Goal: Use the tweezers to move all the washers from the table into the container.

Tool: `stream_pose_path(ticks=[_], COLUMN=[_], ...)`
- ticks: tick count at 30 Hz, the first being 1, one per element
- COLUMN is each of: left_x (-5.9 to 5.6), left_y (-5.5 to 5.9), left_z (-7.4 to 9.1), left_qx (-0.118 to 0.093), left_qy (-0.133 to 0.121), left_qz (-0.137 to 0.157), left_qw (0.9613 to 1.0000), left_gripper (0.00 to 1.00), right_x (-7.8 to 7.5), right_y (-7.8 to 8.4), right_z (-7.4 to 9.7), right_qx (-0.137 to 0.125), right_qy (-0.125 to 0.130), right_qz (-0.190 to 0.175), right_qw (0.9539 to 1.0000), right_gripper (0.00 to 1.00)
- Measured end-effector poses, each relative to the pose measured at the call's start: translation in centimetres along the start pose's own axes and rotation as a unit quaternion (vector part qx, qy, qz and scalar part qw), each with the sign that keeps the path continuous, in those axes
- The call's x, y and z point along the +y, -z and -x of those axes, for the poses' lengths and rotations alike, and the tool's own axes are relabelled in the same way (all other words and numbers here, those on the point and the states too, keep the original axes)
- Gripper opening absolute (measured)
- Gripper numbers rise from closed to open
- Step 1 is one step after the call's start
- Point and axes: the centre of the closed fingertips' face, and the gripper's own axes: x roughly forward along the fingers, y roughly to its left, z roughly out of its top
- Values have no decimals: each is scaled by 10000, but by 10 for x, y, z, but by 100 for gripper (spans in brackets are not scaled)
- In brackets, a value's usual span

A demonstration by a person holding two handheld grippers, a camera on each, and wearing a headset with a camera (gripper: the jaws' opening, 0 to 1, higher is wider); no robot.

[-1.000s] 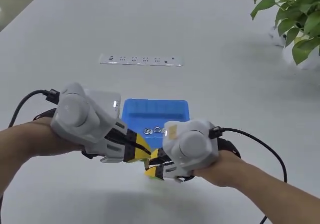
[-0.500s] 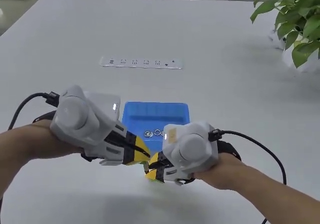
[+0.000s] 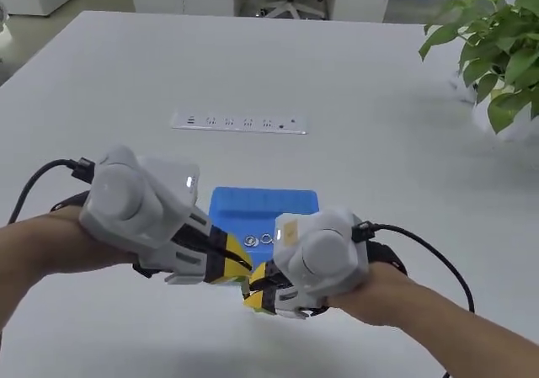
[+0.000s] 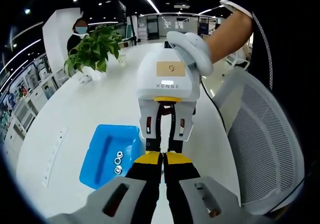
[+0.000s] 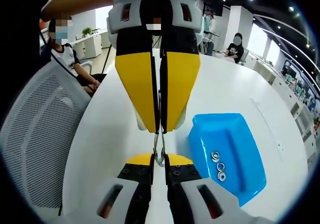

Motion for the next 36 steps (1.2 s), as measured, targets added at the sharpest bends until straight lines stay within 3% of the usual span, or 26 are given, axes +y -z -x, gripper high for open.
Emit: stream_pose_path(ticks=[21, 36], left_x=[26, 53], left_y=[-29, -39], left_z=[23, 27], left_qx=[-67, -139], left_qy=[-232, -331], left_qz=[-266, -381], left_qw=[9994, 9986], left_gripper=[5, 5], right_x=[-31, -61], right_y=[-28, -34], right_z=[23, 33], right_qx=[-128, -124], right_qy=[238, 364], right_qz=[200, 301], right_qw=[9994, 9988], right_gripper=[10, 10])
